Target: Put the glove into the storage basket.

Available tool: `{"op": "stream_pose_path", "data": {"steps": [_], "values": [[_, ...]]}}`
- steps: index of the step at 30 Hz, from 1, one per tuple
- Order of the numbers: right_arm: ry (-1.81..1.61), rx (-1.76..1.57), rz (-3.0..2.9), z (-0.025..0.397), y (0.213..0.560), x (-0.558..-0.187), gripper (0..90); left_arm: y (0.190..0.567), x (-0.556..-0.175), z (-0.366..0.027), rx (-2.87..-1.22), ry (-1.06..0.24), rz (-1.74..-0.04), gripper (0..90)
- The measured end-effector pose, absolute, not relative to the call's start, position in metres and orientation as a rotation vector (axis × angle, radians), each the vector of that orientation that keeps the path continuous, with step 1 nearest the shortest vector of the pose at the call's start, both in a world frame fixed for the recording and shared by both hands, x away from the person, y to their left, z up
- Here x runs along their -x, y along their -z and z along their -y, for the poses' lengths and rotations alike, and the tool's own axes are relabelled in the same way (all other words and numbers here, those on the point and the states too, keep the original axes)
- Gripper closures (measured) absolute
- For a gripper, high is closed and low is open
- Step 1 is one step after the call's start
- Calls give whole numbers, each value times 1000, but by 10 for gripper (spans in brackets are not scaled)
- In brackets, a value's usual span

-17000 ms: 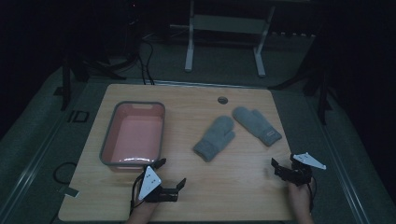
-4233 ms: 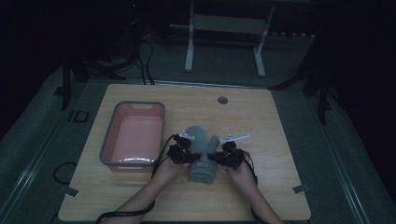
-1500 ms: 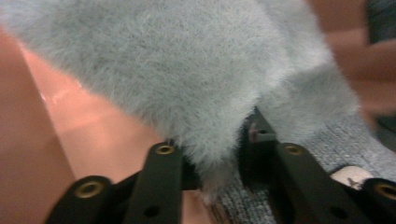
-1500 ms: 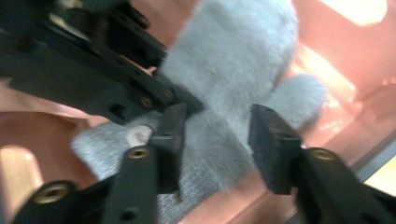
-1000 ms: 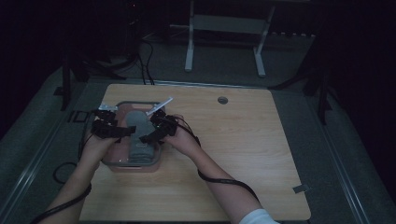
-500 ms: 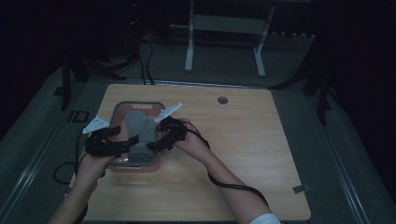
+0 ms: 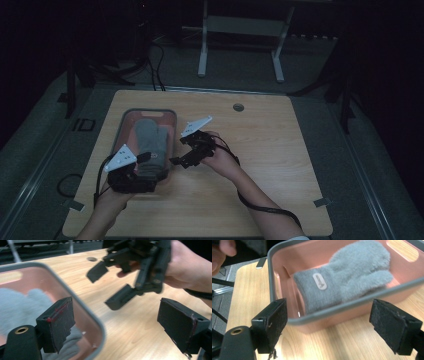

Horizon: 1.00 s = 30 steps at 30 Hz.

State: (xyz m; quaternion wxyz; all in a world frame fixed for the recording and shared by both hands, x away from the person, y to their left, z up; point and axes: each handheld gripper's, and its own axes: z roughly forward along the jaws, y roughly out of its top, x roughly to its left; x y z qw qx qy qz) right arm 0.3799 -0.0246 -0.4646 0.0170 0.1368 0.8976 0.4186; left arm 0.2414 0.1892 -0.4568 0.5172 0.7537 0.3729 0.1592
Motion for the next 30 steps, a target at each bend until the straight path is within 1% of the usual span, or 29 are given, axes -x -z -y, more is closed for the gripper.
{"op": "stream_pose_path", "data": {"steps": [9,18,21,30], "values": [[-1297,-473,-2782,58,485,-371,150,472,-228,-157,-1860,-297,-758,146],[-1295,-546,-2769,88,509,-369,152,491,-231,-144,-1883,-222,-711,146],[-1290,-567,-2777,101,520,-368,152,504,-232,-136,-1903,-191,-699,146],[-1293,-584,-2764,124,541,-360,152,525,-236,-126,-1901,-157,-680,146]]}}
